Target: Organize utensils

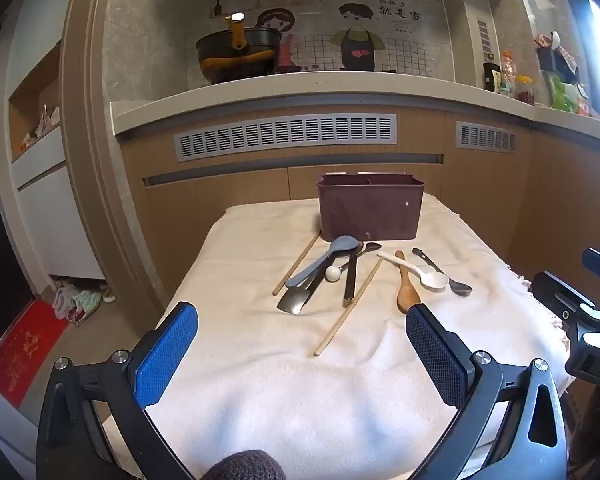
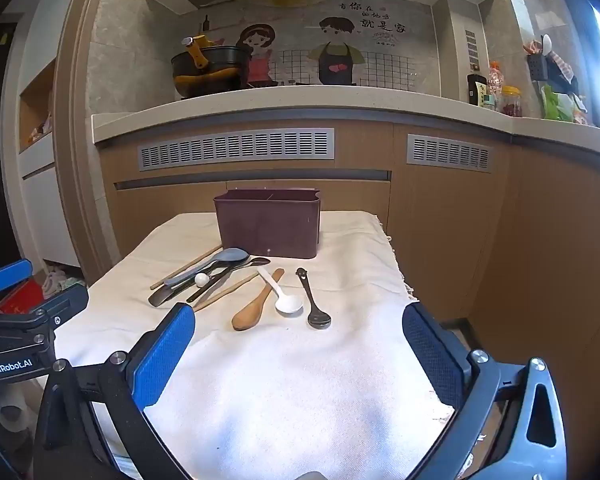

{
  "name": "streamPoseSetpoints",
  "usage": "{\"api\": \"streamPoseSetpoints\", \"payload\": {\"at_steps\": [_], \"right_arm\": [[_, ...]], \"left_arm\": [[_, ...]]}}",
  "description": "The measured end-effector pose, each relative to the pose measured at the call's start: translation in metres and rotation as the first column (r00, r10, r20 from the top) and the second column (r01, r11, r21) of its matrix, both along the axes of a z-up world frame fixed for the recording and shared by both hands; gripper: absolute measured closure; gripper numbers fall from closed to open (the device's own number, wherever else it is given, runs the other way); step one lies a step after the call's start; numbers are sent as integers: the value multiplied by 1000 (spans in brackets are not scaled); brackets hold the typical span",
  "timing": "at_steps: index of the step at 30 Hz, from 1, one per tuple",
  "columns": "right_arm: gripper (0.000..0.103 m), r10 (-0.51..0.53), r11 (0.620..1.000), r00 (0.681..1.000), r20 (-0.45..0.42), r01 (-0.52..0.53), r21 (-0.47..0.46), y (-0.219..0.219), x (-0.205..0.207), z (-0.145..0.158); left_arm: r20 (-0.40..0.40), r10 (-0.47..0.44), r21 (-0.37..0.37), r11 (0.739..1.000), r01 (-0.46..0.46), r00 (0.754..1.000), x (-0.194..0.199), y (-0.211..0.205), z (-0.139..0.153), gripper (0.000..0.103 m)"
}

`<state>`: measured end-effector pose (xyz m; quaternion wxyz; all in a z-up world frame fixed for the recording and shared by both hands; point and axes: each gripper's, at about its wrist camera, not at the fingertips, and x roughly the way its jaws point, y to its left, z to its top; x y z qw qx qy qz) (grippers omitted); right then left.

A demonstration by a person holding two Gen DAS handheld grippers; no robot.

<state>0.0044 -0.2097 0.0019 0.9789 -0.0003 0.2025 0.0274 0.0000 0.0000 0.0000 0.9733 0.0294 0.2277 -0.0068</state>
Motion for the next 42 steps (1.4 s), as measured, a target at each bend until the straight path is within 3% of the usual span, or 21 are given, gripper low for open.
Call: {"api": "streamPoseSetpoints", "payload": {"at_steps": [12,42], "right_arm": [[0,-23,1000,1000,-4,23,-3,2,-2,-1],[0,-46,999,999,-19,46,-8,-5,-2,-14]], "left_arm": [[-2,-13,-21,1000,13,1000,-9,6,12,0],[-41,-32,-32,999,31,999,1,0,-10,0]]}}
